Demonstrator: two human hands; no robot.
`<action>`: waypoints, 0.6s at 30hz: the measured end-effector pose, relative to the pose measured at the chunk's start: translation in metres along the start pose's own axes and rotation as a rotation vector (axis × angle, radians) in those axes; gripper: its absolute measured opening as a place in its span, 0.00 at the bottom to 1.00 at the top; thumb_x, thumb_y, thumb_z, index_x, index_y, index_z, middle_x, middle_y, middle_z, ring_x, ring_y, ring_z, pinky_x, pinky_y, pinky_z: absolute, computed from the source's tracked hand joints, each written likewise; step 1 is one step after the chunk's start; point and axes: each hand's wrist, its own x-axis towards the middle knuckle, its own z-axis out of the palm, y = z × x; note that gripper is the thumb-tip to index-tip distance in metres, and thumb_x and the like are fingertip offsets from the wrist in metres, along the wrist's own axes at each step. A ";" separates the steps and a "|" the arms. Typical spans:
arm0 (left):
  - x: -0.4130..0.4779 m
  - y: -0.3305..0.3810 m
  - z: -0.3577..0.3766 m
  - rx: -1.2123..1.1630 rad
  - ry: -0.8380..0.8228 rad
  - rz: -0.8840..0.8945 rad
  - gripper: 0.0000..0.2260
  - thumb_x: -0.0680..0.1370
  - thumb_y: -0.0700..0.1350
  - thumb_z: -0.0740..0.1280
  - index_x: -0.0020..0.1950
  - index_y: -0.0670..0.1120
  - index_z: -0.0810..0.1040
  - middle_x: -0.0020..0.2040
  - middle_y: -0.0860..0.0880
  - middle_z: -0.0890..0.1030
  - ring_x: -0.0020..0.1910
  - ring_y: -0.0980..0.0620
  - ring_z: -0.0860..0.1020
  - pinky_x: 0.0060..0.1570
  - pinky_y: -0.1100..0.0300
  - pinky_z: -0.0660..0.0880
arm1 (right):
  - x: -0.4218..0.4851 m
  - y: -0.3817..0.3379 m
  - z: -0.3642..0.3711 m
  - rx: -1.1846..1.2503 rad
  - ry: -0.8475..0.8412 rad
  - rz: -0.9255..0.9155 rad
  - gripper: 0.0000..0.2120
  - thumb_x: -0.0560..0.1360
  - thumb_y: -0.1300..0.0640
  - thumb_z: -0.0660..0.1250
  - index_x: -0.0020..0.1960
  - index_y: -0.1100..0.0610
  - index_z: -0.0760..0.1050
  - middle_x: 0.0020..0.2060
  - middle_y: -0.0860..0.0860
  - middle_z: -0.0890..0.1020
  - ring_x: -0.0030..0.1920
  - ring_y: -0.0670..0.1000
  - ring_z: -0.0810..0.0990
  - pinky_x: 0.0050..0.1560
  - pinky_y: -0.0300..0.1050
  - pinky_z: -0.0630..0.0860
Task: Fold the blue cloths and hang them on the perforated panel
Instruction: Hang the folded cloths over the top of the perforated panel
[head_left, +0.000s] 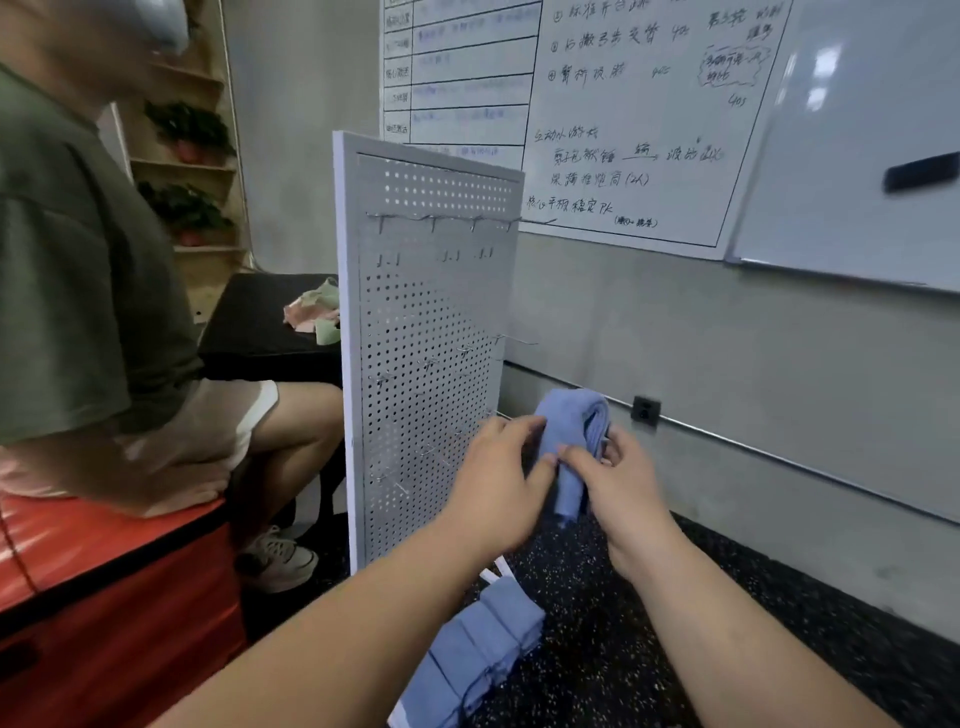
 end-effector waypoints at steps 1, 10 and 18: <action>0.010 0.011 0.002 -0.021 -0.014 -0.013 0.22 0.85 0.54 0.65 0.78 0.51 0.73 0.66 0.48 0.75 0.65 0.47 0.77 0.70 0.49 0.73 | 0.006 -0.011 -0.001 0.007 -0.012 -0.033 0.16 0.77 0.68 0.74 0.60 0.54 0.80 0.52 0.52 0.89 0.53 0.53 0.89 0.48 0.44 0.84; 0.112 0.050 0.002 -0.065 0.072 -0.027 0.21 0.81 0.67 0.57 0.65 0.58 0.79 0.56 0.50 0.83 0.54 0.51 0.82 0.61 0.46 0.80 | 0.089 -0.073 -0.012 -0.012 -0.161 -0.135 0.15 0.84 0.61 0.66 0.69 0.51 0.77 0.60 0.50 0.87 0.60 0.48 0.86 0.58 0.48 0.82; 0.185 0.058 0.004 0.093 0.102 0.003 0.13 0.83 0.53 0.66 0.67 0.52 0.78 0.59 0.50 0.85 0.57 0.47 0.83 0.59 0.47 0.80 | 0.173 -0.077 -0.009 -0.180 -0.053 -0.279 0.17 0.79 0.56 0.77 0.67 0.50 0.81 0.56 0.44 0.88 0.52 0.44 0.87 0.55 0.45 0.84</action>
